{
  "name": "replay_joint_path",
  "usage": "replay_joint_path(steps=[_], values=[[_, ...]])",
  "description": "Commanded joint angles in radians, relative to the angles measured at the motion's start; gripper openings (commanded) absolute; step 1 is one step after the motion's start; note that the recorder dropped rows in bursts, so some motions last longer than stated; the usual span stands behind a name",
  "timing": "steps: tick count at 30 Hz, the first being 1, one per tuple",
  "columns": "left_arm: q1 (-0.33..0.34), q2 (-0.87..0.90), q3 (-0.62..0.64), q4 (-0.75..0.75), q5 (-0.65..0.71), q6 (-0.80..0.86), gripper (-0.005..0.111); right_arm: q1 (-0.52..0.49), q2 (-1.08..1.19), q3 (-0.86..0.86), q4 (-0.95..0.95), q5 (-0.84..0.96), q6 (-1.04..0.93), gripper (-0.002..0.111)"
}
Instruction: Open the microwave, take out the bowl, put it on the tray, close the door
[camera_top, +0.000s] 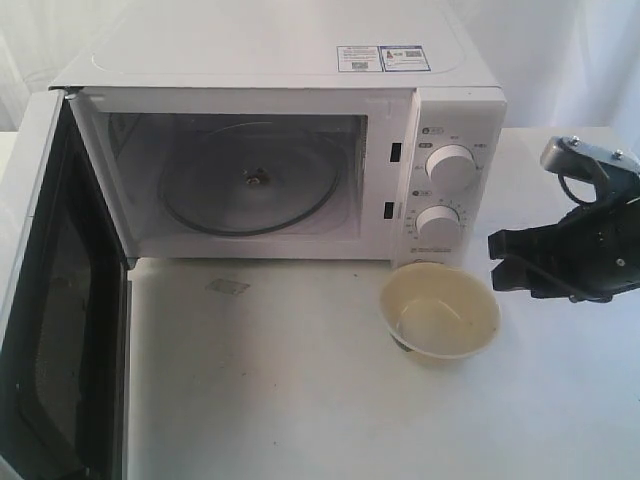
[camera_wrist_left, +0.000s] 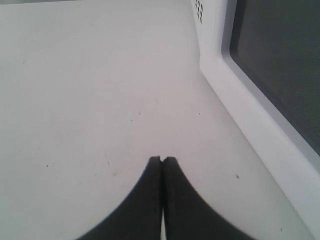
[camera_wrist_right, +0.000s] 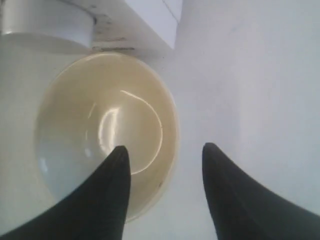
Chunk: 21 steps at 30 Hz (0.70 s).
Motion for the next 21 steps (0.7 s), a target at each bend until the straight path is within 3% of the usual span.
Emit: replay_joint_path(steps=[1, 11, 18, 21], values=[[0.001, -0.004, 0.006, -0.008, 0.003, 0.004, 0.0, 0.007, 0.068, 0.004, 0.047, -0.038, -0.038, 0.043], [0.001, -0.004, 0.006, -0.008, 0.003, 0.004, 0.0, 0.007, 0.198, 0.0, 0.201, -0.044, -0.192, 0.042], [0.001, -0.004, 0.006, -0.008, 0.003, 0.004, 0.0, 0.007, 0.196, -0.006, 0.201, -0.034, -0.198, 0.0], [0.001, -0.004, 0.006, -0.008, 0.003, 0.004, 0.0, 0.007, 0.196, -0.006, 0.197, -0.027, -0.198, 0.0]])
